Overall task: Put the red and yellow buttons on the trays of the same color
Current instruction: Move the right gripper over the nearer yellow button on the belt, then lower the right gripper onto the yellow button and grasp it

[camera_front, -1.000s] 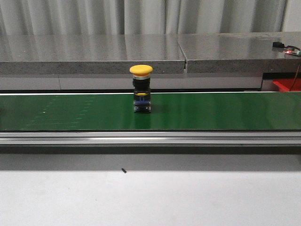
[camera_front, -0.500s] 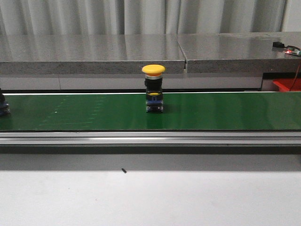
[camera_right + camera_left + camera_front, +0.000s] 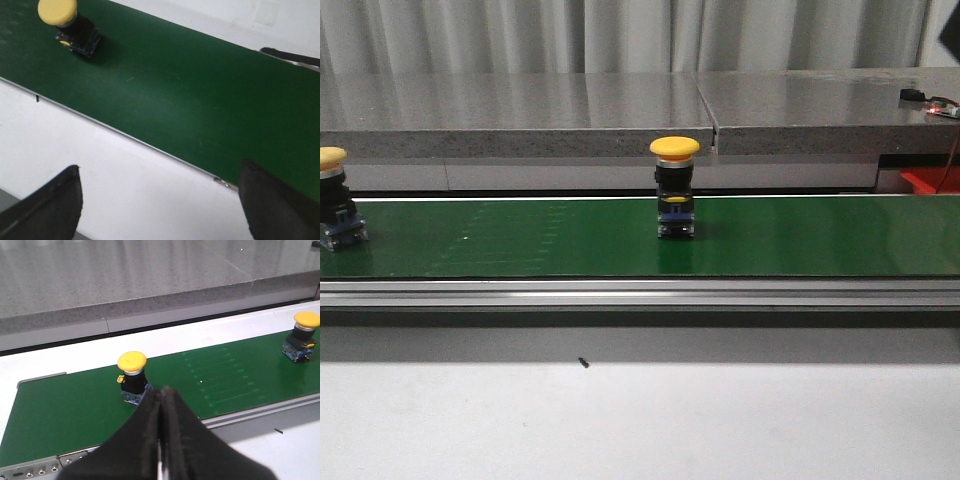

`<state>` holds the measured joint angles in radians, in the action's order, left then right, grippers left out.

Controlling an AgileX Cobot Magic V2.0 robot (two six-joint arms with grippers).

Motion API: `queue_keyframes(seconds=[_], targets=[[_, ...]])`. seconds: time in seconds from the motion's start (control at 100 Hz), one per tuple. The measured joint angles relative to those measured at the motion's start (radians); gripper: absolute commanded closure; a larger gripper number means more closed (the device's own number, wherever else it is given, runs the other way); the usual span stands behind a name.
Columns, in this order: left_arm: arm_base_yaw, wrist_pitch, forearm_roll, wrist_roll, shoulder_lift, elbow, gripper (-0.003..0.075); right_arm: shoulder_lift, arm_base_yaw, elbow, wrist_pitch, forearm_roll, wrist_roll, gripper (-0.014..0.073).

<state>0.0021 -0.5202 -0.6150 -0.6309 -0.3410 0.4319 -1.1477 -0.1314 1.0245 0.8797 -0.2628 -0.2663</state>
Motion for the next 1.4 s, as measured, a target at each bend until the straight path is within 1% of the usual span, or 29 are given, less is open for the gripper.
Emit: queue_keyframes(seconds=[0.21,0.42,0.82,1.11,1.21,1.28,1.35,1.4], targets=[[0.0,0.0,0.0,0.0,0.0,0.0,0.0741,-0.22,-0.067,0.12,-0.013,0.0,0.0,-0.0035],[0.0,0.0,0.0,0.0,0.0,0.0,0.0741,-0.37,-0.114,0.22,-0.019,0.0,0.0,-0.0035],[0.0,0.0,0.0,0.0,0.0,0.0,0.0741,-0.523,-0.177,0.336,-0.022,0.0,-0.002,-0.0035],[0.0,0.0,0.0,0.0,0.0,0.0,0.0741,-0.599,-0.18,0.398,-0.03,0.009,-0.002,-0.0026],[0.0,0.0,0.0,0.0,0.0,0.0,0.0741,-0.635,-0.18,0.423,-0.035,0.019,-0.002,0.0004],[0.0,0.0,0.0,0.0,0.0,0.0,0.0741,-0.659,-0.18,0.434,-0.036,0.027,-0.002,0.0049],[0.0,0.0,0.0,0.0,0.0,0.0,0.0741,-0.676,-0.18,0.443,-0.034,0.028,-0.002,0.0115],[0.0,0.0,0.0,0.0,0.0,0.0,0.0741,-0.685,-0.18,0.448,-0.027,0.028,0.003,0.019]])
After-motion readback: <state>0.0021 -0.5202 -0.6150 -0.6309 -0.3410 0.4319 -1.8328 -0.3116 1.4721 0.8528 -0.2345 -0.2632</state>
